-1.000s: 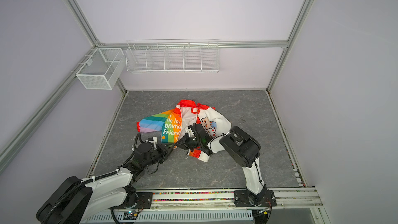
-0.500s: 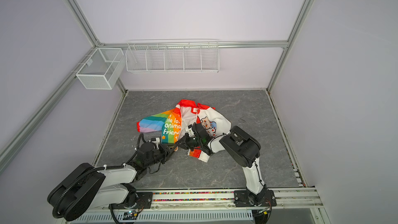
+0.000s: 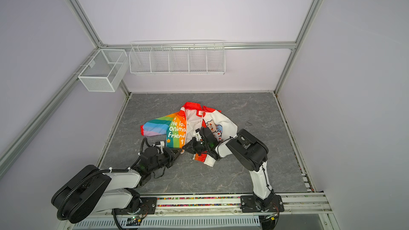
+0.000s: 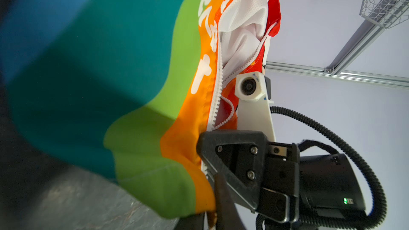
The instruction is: Zip up the jacket
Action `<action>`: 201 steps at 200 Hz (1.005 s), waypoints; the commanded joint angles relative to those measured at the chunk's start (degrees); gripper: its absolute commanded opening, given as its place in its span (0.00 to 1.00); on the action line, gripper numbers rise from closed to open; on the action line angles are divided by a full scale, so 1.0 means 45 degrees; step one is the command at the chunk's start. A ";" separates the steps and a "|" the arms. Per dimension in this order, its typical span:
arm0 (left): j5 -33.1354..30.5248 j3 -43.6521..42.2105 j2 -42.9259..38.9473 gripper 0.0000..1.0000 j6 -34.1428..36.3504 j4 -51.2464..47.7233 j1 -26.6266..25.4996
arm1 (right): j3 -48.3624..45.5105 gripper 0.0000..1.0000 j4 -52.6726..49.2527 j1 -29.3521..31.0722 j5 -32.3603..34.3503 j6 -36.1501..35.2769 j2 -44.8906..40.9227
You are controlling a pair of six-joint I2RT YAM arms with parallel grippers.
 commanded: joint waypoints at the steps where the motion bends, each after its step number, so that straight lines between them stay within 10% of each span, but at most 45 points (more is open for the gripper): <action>1: 0.0193 0.0009 0.0156 0.11 0.0000 0.0625 -0.0132 | -0.0130 0.07 0.0370 -0.0081 -0.0196 0.0190 0.0194; 136: 0.0768 -0.0086 0.5604 0.09 -0.1175 0.7749 -0.0599 | -0.0274 0.07 0.0428 -0.0158 -0.0231 0.0204 0.0109; 201: 0.0390 0.0493 0.6273 0.01 -0.1062 0.7781 -0.1106 | -0.0430 0.07 0.0505 -0.0176 -0.0239 0.0220 0.0108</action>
